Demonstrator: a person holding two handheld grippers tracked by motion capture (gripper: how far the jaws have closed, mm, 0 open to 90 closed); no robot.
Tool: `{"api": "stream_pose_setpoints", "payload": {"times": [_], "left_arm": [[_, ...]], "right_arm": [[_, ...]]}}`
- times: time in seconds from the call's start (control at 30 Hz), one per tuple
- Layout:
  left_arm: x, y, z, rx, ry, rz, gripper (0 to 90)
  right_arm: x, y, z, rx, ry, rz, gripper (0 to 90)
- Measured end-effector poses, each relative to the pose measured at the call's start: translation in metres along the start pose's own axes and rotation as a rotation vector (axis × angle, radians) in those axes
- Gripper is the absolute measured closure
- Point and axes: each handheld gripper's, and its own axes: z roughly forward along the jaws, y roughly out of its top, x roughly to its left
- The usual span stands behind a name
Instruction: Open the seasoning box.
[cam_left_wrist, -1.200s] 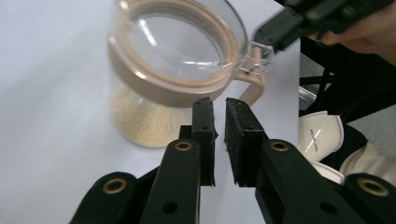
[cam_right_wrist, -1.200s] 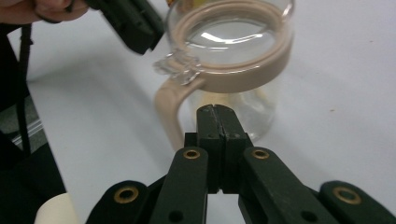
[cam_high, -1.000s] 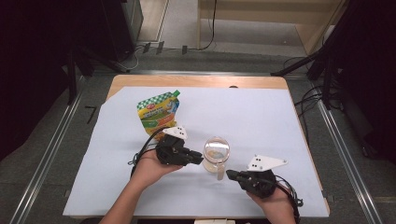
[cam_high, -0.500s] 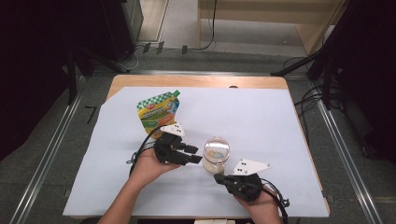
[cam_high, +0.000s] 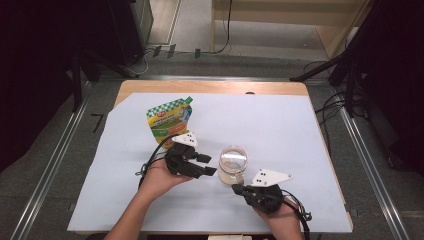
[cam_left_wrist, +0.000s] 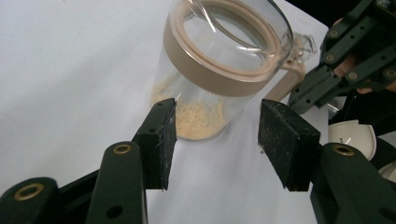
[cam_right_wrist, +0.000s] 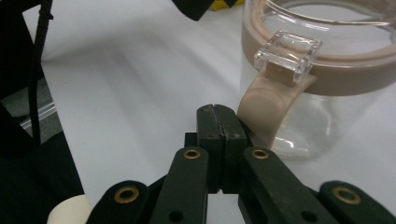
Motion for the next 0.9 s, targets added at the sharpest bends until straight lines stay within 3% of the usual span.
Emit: {"api": "stream_pose_setpoints", "payload": {"times": [0.3,0.63,0.9], "left_arm": [[-0.001,0.000,0.003,0.009,0.000,0.007,47.4],[0.000,-0.001,0.005,0.016,-0.002,0.004,47.0],[-0.001,-0.002,0.005,0.014,0.011,0.022,46.2]], "right_arm": [[-0.015,-0.002,-0.009,-0.003,-0.028,0.039,90.0],[-0.042,-0.004,-0.018,-0.013,-0.080,0.118,90.0],[-0.048,-0.004,-0.020,-0.010,-0.085,0.116,90.0]]}}
